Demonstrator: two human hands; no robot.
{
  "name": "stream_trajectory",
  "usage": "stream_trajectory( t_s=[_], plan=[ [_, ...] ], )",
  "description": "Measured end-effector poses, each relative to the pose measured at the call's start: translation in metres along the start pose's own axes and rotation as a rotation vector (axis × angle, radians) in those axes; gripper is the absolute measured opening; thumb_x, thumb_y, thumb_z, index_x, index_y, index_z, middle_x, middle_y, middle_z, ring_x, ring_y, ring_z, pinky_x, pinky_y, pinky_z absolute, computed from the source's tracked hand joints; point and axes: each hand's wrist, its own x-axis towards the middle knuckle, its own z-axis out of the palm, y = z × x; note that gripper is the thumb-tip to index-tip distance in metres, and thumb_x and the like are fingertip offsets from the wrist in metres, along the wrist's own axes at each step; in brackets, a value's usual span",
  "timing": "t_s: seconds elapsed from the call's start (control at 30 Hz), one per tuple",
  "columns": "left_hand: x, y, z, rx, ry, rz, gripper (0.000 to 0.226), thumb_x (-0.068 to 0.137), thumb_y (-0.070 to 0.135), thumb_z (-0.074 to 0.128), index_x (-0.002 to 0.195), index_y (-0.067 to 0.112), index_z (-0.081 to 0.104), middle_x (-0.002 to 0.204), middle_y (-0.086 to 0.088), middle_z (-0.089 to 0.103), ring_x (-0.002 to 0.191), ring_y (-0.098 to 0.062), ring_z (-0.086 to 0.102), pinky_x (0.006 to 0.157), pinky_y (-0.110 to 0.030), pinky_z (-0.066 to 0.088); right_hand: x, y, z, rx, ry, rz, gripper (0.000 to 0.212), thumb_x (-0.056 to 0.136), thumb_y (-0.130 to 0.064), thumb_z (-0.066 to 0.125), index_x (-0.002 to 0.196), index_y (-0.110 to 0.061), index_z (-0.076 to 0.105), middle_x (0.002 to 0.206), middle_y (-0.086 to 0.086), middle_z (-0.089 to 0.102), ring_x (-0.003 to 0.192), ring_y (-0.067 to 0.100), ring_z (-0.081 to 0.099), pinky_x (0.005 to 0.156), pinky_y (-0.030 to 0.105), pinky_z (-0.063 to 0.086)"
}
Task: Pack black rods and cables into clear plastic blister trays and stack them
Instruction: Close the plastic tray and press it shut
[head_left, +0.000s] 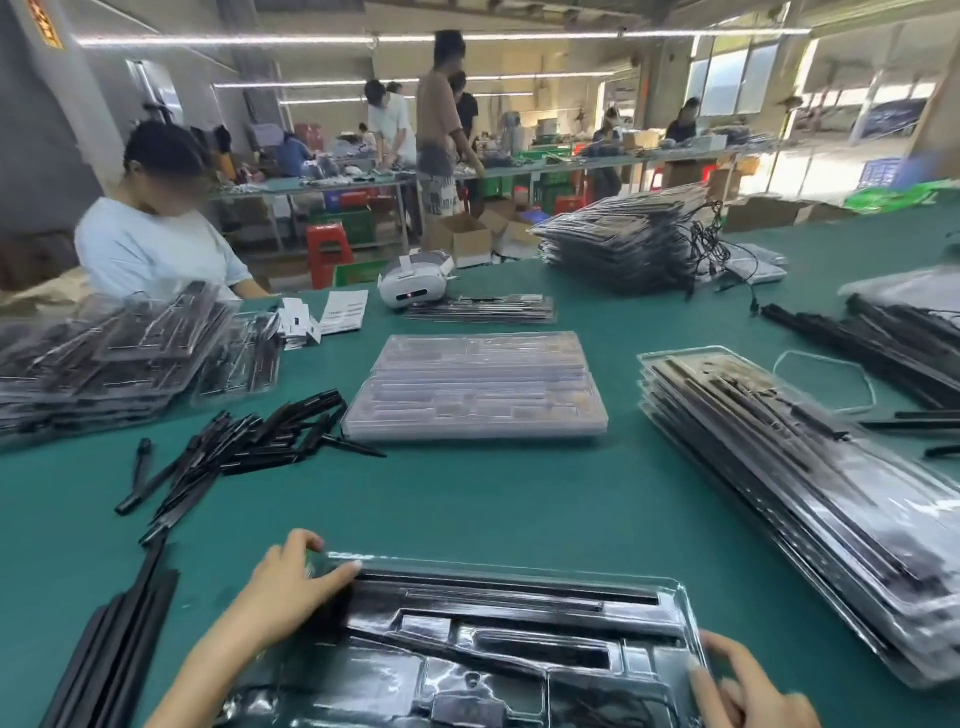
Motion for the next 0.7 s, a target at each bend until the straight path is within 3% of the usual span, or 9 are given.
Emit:
stream_trajectory(
  t_s=[0.07,0.17,0.23,0.3,0.4,0.47,0.57,0.63,0.7],
  plan=[
    [0.007,-0.001,-0.010,-0.007,-0.095,-0.020,0.053,0.085,0.054,0.061,0.116,0.016,0.040,0.112,-0.003,0.052,0.097,-0.016,0.050,0.078,-0.027,0.039,0.003,-0.001,-0.001,0.023,-0.015,0.077,0.023,0.071,-0.001,0.080,0.078,-0.020,0.067,0.030,-0.014,0.032,0.038,0.008,0.035,0.054,0.017,0.035],
    [0.011,0.006,-0.038,-0.232,-0.362,0.013,0.055,0.072,0.066,0.067,0.091,0.015,0.063,0.080,0.005,0.065,0.071,-0.012,0.058,0.061,-0.021,0.038,0.019,-0.004,-0.016,0.119,-0.153,0.248,0.018,0.078,-0.017,0.076,0.081,-0.032,0.066,0.038,-0.015,0.052,0.041,0.005,0.045,0.051,0.021,0.039],
    [0.010,0.015,-0.059,-0.451,-0.431,0.030,0.052,0.066,0.067,0.071,0.092,0.022,0.077,0.093,0.005,0.075,0.078,-0.010,0.065,0.066,-0.019,0.043,0.039,-0.007,-0.028,0.317,-0.177,0.361,0.011,0.082,-0.023,0.074,0.084,-0.033,0.071,0.059,-0.010,0.069,0.057,-0.003,0.056,0.061,0.022,0.042],
    [0.007,0.029,-0.081,-0.531,-0.446,0.061,0.042,0.065,0.064,0.070,0.097,0.037,0.075,0.097,0.010,0.074,0.071,-0.008,0.060,0.056,-0.018,0.041,0.061,-0.015,-0.042,0.549,-0.172,0.433,0.008,0.086,-0.019,0.069,0.086,-0.025,0.074,0.085,-0.001,0.075,0.082,0.007,0.063,0.073,0.023,0.043],
    [0.002,0.045,-0.105,-0.648,-0.507,0.119,0.063,0.051,0.061,0.085,0.105,0.030,0.074,0.096,0.002,0.074,0.070,-0.011,0.058,0.063,-0.018,0.044,0.095,-0.036,-0.066,1.025,-0.248,0.532,0.015,0.085,-0.023,0.060,0.093,-0.014,0.070,0.094,0.002,0.069,0.084,0.014,0.064,0.073,0.027,0.052],
    [-0.008,0.053,-0.112,-0.706,-0.529,0.165,0.070,0.037,0.055,0.092,0.099,0.029,0.076,0.095,0.004,0.074,0.063,-0.006,0.063,0.058,-0.017,0.051,0.118,-0.053,-0.083,1.294,-0.344,0.538,0.034,0.079,-0.026,0.057,0.108,-0.010,0.067,0.099,0.007,0.066,0.085,0.016,0.064,0.070,0.026,0.058],
    [-0.034,0.072,-0.109,-0.827,-0.566,0.191,0.068,0.024,0.047,0.096,0.086,0.025,0.079,0.078,0.003,0.074,0.052,-0.007,0.063,0.049,-0.018,0.052,0.148,-0.079,-0.101,1.547,-0.341,0.458,0.053,0.078,-0.026,0.057,0.129,-0.009,0.057,0.113,0.009,0.067,0.102,0.021,0.064,0.090,0.034,0.054],
    [-0.052,0.086,-0.101,-0.888,-0.664,0.220,0.063,0.029,0.043,0.096,0.084,0.018,0.079,0.068,-0.002,0.070,0.046,-0.010,0.061,0.042,-0.019,0.048,0.161,-0.095,-0.100,1.774,-0.300,0.420,0.052,0.084,-0.023,0.056,0.132,-0.003,0.049,0.125,0.012,0.061,0.111,0.024,0.063,0.098,0.037,0.050],
    [-0.068,0.099,-0.090,-0.950,-0.790,0.310,0.055,0.048,0.039,0.092,0.091,0.010,0.076,0.070,-0.008,0.066,0.042,-0.015,0.058,0.038,-0.020,0.045,0.166,-0.112,-0.091,1.876,-0.338,0.370,0.047,0.090,-0.022,0.051,0.132,-0.003,0.048,0.126,0.010,0.060,0.114,0.022,0.061,0.100,0.036,0.048]
  ],
)
